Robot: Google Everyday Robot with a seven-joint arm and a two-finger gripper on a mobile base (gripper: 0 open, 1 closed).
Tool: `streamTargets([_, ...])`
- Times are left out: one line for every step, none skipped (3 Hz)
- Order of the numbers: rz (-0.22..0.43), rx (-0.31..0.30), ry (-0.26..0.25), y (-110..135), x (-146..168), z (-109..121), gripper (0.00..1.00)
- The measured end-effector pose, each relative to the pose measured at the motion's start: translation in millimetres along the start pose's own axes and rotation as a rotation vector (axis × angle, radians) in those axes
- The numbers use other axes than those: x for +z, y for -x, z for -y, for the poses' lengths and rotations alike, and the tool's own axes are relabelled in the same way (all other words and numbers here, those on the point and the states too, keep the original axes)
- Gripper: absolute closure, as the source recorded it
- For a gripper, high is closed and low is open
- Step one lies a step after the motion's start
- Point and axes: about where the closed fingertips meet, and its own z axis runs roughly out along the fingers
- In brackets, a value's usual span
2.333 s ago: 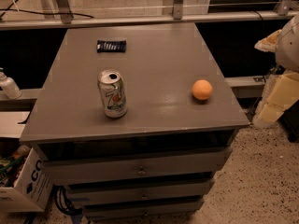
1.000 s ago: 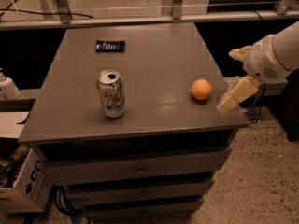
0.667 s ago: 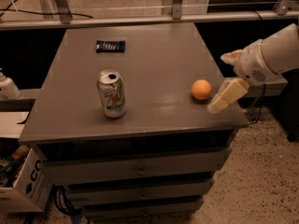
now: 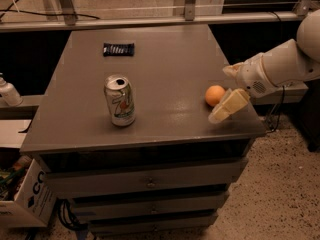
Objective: Pick orange
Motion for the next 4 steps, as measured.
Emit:
streamTargets([0.013, 0.006, 0.007, 2.0, 8.5, 1.6, 0.18])
streamTargets([0.026, 0.012, 0.008, 3.7, 10.5, 4.8, 0.42])
streamTargets([0.033, 0.016, 0.007, 4.4, 9.9, 6.7, 0.64])
streamTargets([0.044, 0.011, 0.007, 10.1, 7.0, 8.7, 0.88])
